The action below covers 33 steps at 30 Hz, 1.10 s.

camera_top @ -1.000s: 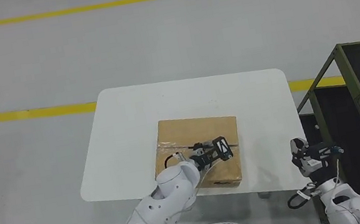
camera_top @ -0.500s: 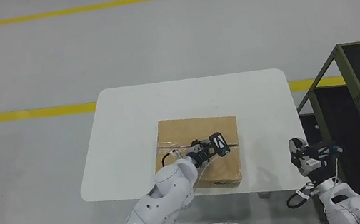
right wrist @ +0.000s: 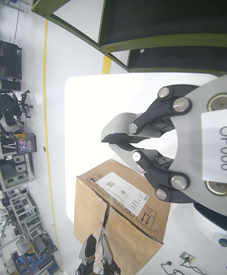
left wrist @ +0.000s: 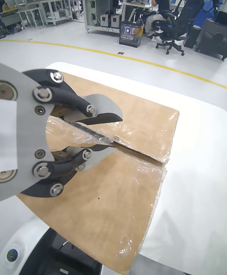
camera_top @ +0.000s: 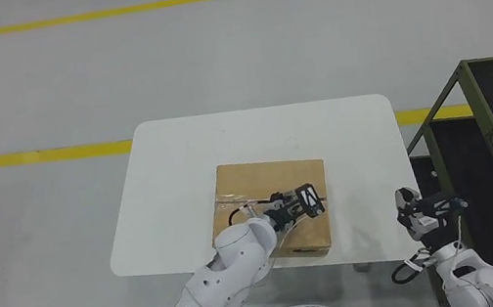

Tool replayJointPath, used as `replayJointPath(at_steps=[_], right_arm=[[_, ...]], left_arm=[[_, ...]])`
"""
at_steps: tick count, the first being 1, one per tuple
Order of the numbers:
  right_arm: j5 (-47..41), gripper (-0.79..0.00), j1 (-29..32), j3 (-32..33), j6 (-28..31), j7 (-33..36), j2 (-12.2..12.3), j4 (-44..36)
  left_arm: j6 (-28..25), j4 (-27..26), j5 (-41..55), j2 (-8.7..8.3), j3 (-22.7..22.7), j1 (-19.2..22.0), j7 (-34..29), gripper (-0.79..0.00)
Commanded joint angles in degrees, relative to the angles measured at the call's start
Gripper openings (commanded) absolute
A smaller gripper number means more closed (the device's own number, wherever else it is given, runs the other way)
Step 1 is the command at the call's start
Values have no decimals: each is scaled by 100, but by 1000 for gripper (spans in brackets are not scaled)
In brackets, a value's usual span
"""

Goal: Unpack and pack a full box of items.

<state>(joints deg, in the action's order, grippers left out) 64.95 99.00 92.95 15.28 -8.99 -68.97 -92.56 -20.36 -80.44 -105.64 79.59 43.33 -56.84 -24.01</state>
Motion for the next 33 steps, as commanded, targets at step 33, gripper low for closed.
replayJointPath(at_steps=[33], right_arm=[[6,-785,-45,10,-14,-37,-13,44]], left_arm=[[-546,235,-420,101,4,17,-196,-422]])
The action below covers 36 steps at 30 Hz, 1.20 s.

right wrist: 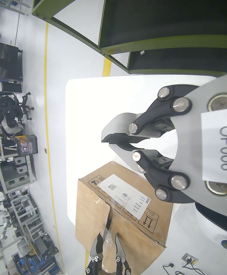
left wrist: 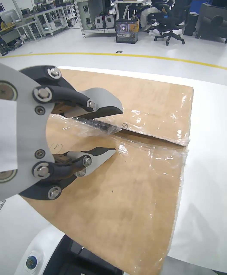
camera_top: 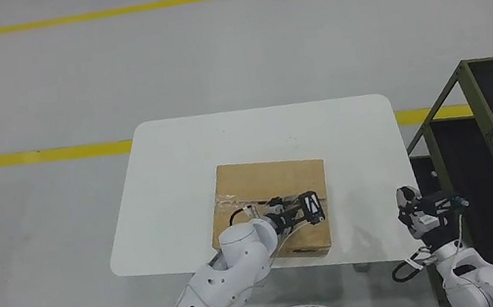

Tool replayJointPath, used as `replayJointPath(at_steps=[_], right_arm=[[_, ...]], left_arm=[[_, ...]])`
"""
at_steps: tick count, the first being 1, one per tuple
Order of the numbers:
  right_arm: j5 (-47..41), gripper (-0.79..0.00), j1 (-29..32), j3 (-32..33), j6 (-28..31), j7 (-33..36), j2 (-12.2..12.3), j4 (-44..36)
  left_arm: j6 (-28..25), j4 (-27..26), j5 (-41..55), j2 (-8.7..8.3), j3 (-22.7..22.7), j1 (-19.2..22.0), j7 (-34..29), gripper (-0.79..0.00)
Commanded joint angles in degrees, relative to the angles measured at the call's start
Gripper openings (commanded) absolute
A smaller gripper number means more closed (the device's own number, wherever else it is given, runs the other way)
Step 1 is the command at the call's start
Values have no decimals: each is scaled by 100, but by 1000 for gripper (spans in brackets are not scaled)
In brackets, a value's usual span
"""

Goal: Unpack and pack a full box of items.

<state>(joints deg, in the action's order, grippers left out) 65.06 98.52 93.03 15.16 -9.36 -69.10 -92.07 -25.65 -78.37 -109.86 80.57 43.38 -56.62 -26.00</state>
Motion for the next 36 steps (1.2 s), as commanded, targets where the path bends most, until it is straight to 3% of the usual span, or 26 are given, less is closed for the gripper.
replayJointPath(at_steps=[1,10,18,19,22,27,28,36], right_arm=[[-13,-785,8,7,0,-2,-1,-8],[-25,-785,69,46,-11,5,-1,-65],[-35,-785,121,67,-31,0,-4,-133],[-40,-785,128,72,-29,-2,-5,-141],[-52,-785,153,86,-33,-6,-6,-162],[-83,-785,194,98,-43,-11,-10,-202],[-98,-785,200,98,-45,-9,-11,-209],[-145,-785,229,105,-59,13,-18,-243]], left_arm=[[-11,44,7,8,2,-7,6,-425],[52,137,-53,55,-2,31,-31,-416],[97,231,-103,93,13,77,-15,-453],[98,239,-107,97,16,80,-10,-508],[110,251,-122,107,33,88,5,-557],[131,241,-168,117,62,78,15,-717],[132,232,-180,117,68,71,19,-785],[323,106,-257,102,230,-19,99,-785]])
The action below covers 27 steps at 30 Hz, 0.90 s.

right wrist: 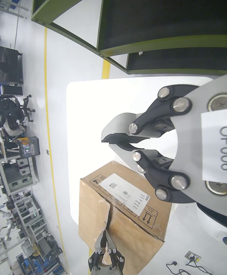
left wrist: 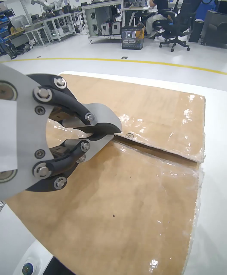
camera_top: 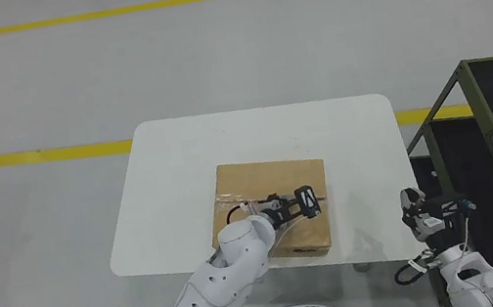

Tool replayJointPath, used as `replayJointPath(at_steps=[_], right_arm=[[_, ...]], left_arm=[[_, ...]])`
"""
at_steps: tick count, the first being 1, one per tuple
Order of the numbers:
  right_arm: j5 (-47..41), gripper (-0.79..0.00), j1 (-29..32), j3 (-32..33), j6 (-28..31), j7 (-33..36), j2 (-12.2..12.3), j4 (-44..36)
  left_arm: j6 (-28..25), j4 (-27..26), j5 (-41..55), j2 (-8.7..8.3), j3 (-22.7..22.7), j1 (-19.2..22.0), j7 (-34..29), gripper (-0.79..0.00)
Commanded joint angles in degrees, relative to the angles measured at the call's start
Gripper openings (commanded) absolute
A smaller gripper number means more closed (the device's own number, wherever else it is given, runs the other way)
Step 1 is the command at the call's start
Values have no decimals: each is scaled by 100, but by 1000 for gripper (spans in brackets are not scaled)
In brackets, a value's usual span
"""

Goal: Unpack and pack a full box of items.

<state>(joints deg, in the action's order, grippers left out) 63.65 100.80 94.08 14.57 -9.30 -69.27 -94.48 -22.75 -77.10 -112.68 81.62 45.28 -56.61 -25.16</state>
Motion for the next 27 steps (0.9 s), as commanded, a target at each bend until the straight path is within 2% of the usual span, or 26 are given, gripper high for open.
replayJointPath(at_steps=[1,9,20,27], right_arm=[[-3,-785,3,-5,-3,9,-2,-9],[-19,-785,15,-68,3,28,-14,-47],[-67,-785,-34,-154,39,68,-28,-72],[-49,-785,-150,-261,59,101,-39,13]], left_arm=[[54,-41,57,-8,85,-40,19,-785],[155,-342,100,-96,527,-259,-13,-785],[116,-1064,191,-310,1501,-783,-178,-785],[-42,-1383,108,-437,2107,-969,-222,-785]])
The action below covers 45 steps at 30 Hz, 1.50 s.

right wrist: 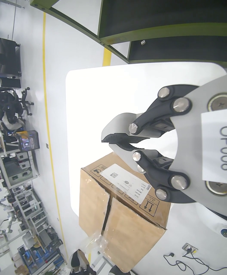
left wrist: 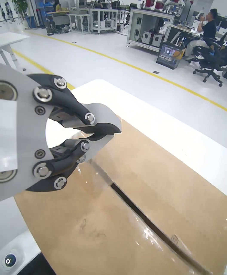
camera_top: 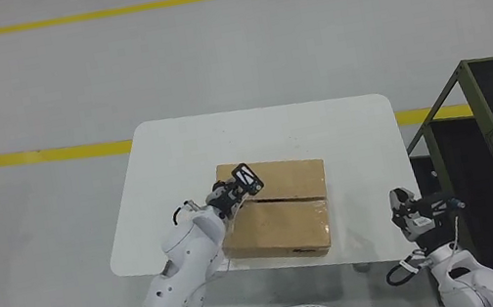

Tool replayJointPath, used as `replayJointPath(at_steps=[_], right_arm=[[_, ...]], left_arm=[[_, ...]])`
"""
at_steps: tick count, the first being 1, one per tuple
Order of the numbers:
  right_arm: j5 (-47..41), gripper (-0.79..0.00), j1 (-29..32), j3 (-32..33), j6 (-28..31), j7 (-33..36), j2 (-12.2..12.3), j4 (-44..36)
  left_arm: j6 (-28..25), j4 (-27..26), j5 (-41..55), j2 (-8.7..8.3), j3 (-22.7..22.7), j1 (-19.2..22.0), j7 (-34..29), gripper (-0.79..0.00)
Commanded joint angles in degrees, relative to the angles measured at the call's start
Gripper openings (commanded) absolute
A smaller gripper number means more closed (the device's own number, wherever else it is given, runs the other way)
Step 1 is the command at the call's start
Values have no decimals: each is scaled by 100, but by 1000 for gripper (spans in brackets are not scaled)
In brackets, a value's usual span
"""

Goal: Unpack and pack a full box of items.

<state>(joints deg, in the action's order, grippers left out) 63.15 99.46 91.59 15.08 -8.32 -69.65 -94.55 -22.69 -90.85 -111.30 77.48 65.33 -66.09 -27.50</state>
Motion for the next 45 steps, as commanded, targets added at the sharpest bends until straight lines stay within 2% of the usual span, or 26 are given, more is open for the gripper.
replayJointPath(at_steps=[1,10,18,29,38,39,40,41,45], right_arm=[[5,-785,-32,-19,9,4,-2,41],[4,-785,-172,-55,72,48,-3,205],[-18,-785,-269,-89,164,48,-3,316],[-54,-785,-297,-76,250,45,3,408],[-144,-785,-321,-166,325,62,-7,437],[-144,-785,-323,-180,329,67,-8,435],[-142,-785,-326,-193,331,69,-9,433],[-140,-785,-328,-202,325,68,-10,432],[-150,-785,-335,-212,323,67,-11,423]], left_arm=[[-51,-14,-33,-42,210,-41,20,-785],[-160,-124,-37,-191,1053,-252,-97,-785],[-118,-153,-221,-291,1565,-373,-179,-785],[88,175,-426,-357,1852,-286,-177,-785],[230,673,-549,-414,2101,-180,-161,-785],[218,736,-535,-419,2127,-160,-174,-683],[197,806,-535,-424,2148,-136,-212,-222],[166,873,-490,-427,2171,-108,-234,0],[195,1003,-65,-426,2322,-31,-248,0]])
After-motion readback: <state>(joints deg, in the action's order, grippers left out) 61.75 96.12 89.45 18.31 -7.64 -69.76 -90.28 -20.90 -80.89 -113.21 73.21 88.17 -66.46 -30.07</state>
